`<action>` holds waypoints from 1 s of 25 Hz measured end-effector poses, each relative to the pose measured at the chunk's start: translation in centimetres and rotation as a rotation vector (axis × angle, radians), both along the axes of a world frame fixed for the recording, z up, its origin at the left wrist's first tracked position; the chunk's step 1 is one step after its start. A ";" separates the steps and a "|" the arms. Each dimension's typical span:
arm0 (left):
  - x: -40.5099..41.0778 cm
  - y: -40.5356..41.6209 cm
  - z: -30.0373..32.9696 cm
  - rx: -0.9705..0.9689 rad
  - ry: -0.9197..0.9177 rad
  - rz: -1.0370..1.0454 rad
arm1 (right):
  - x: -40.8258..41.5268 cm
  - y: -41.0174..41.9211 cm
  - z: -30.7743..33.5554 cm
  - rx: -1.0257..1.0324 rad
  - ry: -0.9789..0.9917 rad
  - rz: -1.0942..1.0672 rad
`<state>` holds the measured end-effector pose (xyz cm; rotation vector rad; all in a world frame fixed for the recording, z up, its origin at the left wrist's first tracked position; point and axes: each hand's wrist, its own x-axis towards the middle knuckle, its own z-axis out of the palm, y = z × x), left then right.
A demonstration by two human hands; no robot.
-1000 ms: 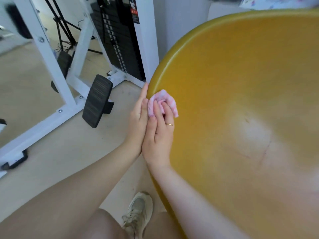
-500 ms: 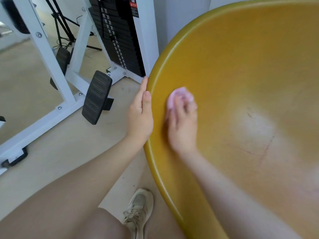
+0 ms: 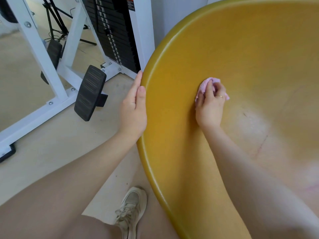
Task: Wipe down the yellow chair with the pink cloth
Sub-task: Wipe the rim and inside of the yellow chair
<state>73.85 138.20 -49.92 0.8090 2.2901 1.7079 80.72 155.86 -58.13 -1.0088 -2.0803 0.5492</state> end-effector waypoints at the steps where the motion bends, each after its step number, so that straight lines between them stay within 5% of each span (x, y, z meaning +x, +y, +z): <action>1: 0.0 0.0 0.0 -0.005 0.004 -0.001 | -0.2 -1.1 0.2 -0.004 0.039 0.032; 6: -0.3 -0.1 -0.1 -0.010 0.008 0.011 | 1.2 -14.2 0.4 0.082 0.163 0.469; 8: -0.3 -0.1 -0.1 -0.016 0.024 0.026 | 1.2 -13.6 0.3 0.107 0.186 0.512; 11: -0.2 -0.1 -0.1 -0.010 0.011 0.012 | 0.1 -7.3 0.2 0.144 0.132 0.346; 16: 0.8 -1.1 -1.5 0.066 -0.080 -0.029 | -0.2 -0.9 0.3 -0.102 0.104 0.027; 21: 1.1 -1.3 -2.0 0.008 -0.015 -0.014 | 1.7 -12.1 -0.5 0.065 0.144 0.495; 25: 1.2 -1.1 -2.2 -0.089 0.105 -0.011 | 2.3 -11.9 -0.6 0.017 0.132 0.564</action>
